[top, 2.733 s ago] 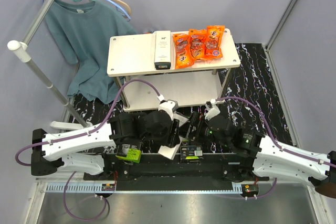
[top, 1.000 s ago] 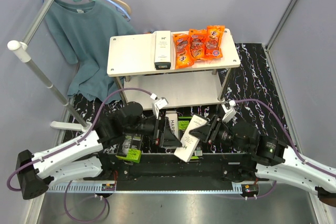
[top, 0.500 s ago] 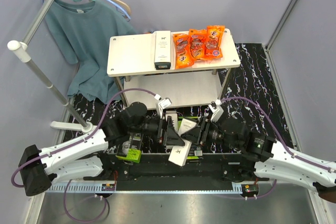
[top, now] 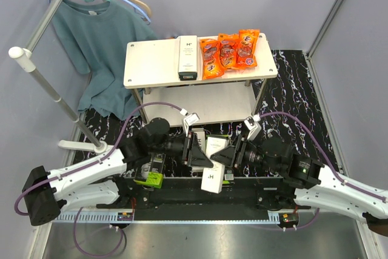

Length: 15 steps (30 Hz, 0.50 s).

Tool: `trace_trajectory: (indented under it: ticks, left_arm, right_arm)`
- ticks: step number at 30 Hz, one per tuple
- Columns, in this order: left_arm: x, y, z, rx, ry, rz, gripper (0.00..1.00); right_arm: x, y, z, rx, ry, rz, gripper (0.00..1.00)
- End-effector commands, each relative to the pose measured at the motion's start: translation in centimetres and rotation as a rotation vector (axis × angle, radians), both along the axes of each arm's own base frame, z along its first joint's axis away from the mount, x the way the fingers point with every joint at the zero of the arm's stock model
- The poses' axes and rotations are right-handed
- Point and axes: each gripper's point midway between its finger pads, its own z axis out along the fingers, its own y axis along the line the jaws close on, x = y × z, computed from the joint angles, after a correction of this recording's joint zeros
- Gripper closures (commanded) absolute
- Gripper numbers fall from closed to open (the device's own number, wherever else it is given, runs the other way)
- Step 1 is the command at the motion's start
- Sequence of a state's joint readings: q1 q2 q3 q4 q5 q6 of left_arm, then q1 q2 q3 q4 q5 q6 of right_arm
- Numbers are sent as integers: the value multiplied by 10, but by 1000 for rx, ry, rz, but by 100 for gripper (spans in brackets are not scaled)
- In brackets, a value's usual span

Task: Place and organize the shaving razors onto the shelf

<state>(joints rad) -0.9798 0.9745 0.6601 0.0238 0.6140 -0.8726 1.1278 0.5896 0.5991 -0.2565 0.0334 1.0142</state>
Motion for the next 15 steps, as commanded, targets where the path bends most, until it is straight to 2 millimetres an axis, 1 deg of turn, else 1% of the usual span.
trace_trajectory:
  ticks: [1, 3, 4, 6, 7, 9, 10, 11, 13, 14, 15]
  left_arm:
    - [-15, -9, 22, -79, -27, -97, 76]
    - [-14, -10, 24, -83, -29, -93, 77]
    - [-14, -11, 25, -85, -31, -91, 78]
    - [-11, -11, 30, -90, -44, -75, 79]
    - [-11, -10, 31, -87, -46, -73, 79]
    - [-9, -9, 36, -82, -61, -56, 80]
    - [-8, -7, 34, -64, -59, -49, 80]
    - [-7, -6, 42, -76, -75, -41, 81]
    - [-4, -2, 39, -35, -85, -16, 81]
    - [-3, 0, 49, -43, -106, -6, 81]
    - [3, 2, 50, -29, -132, 24, 81]
  right_arm:
    - [7, 4, 31, 89, -56, -26, 51]
    - [8, 3, 30, 85, -52, -33, 42]
    - [8, 2, 30, 84, -52, -35, 31]
    - [9, 0, 29, 73, -47, -49, 20]
    - [9, -1, 28, 71, -47, -52, 12]
    - [11, -5, 27, 58, -47, -69, 6]
    - [11, -8, 29, 63, -50, -75, 2]
    - [12, -11, 29, 60, -53, -85, 1]
    - [12, -18, 33, 64, -58, -102, 0]
    - [13, -20, 34, 66, -63, -112, 0]
    - [13, -23, 33, 64, -64, -118, 0]
